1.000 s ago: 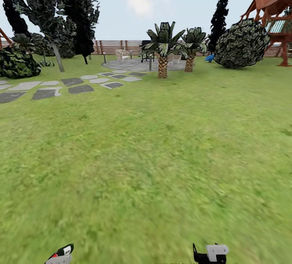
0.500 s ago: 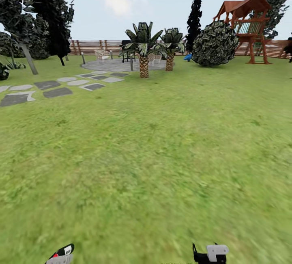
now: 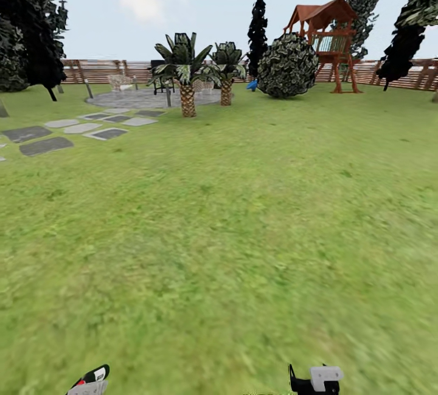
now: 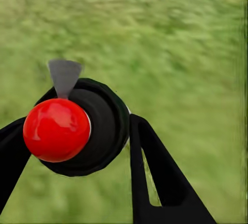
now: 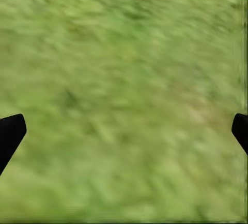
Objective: In the garden, pick up the pesticide atomizer on the floor and spray pesticide onto both trees until each tree trunk is fully covered.
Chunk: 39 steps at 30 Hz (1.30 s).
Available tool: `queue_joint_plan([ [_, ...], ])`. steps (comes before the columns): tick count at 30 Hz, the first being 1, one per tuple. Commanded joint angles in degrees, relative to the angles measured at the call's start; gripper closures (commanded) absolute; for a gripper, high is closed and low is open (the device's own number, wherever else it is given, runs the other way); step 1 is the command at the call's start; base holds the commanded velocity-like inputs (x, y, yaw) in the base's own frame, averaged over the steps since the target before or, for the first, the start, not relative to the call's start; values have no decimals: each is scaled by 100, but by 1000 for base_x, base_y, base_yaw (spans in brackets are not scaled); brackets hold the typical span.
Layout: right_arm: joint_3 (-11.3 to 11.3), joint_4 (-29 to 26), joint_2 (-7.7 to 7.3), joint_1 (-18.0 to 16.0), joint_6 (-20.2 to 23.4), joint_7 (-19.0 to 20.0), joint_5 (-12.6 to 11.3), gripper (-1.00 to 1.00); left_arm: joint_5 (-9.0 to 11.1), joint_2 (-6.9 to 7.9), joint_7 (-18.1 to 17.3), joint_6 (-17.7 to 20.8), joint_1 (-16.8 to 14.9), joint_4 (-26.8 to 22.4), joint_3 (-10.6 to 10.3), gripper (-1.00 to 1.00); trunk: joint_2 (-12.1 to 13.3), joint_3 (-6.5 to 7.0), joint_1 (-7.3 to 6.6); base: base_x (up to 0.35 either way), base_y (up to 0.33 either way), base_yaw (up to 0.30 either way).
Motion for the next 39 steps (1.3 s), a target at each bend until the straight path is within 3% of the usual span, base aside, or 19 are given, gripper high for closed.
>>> queue_joint_plan([
  [1, 49, 5, 1, -4, -11, -26, -29, -100, 60, 1, -62, -5, -1, 2, 17, 100, -2, -5, -1, 0, 0, -294],
  [13, 49, 5, 1, -4, -11, -26, -30, -100, 56, -16, -62, -10, -2, 2, 11, 100, -2, -5, -1, 41, -41, -294],
  [39, 49, 5, 1, -4, -11, -26, -29, -100, 60, 1, -53, 10, -1, 6, 17, 100, -2, -5, -1, 225, -199, -298],
])
